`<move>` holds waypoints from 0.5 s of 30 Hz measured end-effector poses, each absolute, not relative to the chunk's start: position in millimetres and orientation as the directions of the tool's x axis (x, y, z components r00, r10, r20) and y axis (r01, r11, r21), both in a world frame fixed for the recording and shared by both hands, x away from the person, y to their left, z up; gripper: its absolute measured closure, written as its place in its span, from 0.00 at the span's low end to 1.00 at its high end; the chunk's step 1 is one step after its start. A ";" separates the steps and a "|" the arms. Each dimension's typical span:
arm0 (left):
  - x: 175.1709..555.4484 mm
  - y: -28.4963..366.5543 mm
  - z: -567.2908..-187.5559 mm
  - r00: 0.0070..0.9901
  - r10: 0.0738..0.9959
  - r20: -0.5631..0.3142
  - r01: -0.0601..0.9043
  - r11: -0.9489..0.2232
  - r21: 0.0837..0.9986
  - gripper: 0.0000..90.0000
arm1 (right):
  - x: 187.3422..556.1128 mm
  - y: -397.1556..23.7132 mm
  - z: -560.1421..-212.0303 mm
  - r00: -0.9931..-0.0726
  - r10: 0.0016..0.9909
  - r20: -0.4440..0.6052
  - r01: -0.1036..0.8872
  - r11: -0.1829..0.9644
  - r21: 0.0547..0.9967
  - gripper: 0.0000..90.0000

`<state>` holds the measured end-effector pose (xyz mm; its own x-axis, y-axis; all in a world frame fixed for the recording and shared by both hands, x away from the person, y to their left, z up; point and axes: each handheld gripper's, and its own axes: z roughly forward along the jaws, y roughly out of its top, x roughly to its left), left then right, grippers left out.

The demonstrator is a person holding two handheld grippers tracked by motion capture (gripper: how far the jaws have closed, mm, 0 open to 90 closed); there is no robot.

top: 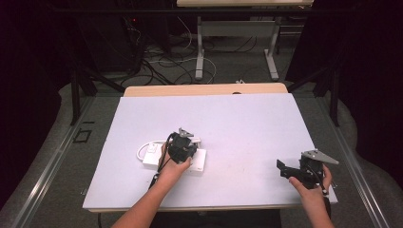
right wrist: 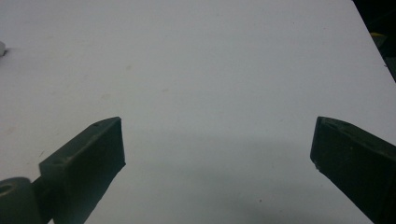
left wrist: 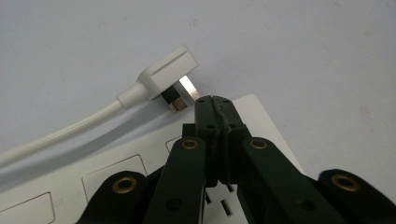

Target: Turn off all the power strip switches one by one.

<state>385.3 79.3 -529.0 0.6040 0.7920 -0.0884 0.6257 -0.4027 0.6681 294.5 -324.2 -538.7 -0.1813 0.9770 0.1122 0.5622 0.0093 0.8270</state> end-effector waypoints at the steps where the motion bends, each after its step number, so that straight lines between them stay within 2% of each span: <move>1: 385.2 79.3 -529.0 0.604 0.792 -0.088 0.625 -0.403 0.668 1.00 | 294.5 -324.4 -538.7 -0.182 0.977 0.111 0.562 0.011 0.827 0.03; 15: 385.1 79.7 -529.4 0.605 0.791 -0.092 0.626 -0.401 0.669 1.00 | 295.4 -323.5 -539.1 -0.177 0.978 0.114 0.560 0.004 0.828 0.03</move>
